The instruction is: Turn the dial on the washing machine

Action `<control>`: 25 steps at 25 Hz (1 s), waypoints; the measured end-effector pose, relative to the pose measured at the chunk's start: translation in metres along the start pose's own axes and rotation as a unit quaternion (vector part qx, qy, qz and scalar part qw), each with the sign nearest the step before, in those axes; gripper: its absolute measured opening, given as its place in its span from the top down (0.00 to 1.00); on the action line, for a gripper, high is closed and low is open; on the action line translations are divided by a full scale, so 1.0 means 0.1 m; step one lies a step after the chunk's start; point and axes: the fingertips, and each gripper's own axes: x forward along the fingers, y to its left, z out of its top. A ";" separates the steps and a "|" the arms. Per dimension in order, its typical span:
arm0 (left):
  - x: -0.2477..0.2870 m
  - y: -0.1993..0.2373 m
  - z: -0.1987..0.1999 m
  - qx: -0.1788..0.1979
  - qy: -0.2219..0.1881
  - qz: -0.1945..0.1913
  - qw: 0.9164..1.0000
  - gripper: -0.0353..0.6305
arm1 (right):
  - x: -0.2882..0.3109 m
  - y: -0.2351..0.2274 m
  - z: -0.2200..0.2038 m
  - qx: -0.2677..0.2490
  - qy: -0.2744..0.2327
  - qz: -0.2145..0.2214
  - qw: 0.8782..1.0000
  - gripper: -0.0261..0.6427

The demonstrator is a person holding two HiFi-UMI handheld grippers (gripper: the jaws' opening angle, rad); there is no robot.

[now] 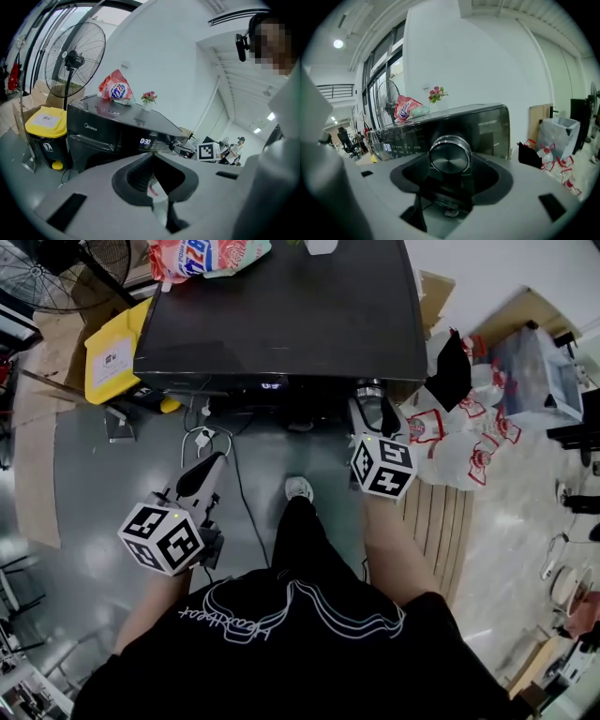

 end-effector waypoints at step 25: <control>-0.15 0.05 0.10 -0.008 -0.010 0.015 1.000 0.93 | 0.00 -0.04 -0.03 0.322 -0.012 0.113 0.940 0.54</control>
